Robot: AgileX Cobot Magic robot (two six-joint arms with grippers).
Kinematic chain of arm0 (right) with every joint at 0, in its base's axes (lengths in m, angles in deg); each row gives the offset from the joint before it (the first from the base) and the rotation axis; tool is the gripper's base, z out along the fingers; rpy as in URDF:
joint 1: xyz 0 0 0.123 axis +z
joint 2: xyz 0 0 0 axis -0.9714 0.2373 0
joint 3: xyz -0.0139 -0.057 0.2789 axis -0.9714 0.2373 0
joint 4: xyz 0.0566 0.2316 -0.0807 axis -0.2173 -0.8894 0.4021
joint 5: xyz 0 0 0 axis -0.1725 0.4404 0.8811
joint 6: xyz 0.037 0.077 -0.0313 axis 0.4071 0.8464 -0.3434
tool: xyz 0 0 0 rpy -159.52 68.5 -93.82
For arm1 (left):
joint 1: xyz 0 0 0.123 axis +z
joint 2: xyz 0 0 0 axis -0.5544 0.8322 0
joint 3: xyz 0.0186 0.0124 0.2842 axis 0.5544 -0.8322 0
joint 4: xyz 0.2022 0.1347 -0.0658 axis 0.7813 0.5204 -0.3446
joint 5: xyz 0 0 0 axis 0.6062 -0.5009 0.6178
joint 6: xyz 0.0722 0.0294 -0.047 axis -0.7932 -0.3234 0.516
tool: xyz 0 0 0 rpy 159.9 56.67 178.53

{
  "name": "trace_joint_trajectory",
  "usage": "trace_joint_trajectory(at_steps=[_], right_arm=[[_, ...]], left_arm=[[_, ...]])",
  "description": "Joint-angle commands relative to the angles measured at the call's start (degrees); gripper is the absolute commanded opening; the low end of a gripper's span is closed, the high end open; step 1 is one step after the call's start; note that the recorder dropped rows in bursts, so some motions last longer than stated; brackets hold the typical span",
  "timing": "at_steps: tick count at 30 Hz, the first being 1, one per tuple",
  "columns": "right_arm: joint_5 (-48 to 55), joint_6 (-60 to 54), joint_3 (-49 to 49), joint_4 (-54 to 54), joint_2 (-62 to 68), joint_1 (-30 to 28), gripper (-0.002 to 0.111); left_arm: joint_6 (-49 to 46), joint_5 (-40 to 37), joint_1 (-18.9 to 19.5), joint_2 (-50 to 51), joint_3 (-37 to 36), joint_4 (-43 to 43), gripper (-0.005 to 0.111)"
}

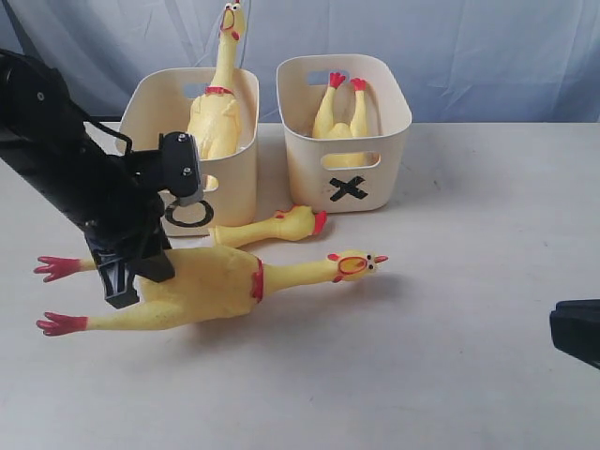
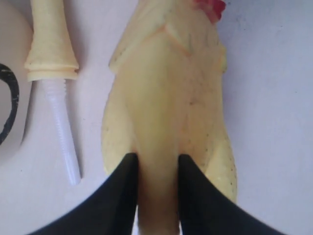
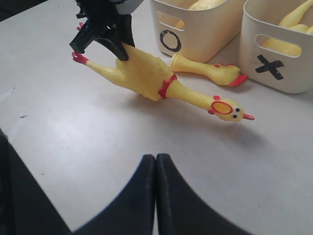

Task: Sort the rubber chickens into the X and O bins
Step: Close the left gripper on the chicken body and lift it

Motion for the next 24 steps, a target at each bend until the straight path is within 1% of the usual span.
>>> trace_joint_trajectory(at_steps=[1, 10, 16, 24], right_arm=[[-0.3, -0.1, 0.2, -0.2, -0.3, -0.2, -0.001], [-0.3, -0.1, 0.2, -0.2, -0.3, -0.2, -0.001], [-0.3, -0.1, 0.2, -0.2, -0.3, -0.2, -0.001], [-0.3, -0.1, 0.2, -0.2, -0.3, -0.2, -0.001]], left_arm=[[-1.3, -1.9, -0.3, -0.8, -0.2, -3.6, 0.000], [-4.9, -3.3, -0.3, -2.7, -0.2, -12.1, 0.000], [-4.9, -3.5, -0.3, -4.9, -0.2, -15.7, 0.000], [-4.9, 0.3, -0.3, -6.2, -0.2, -18.4, 0.000]])
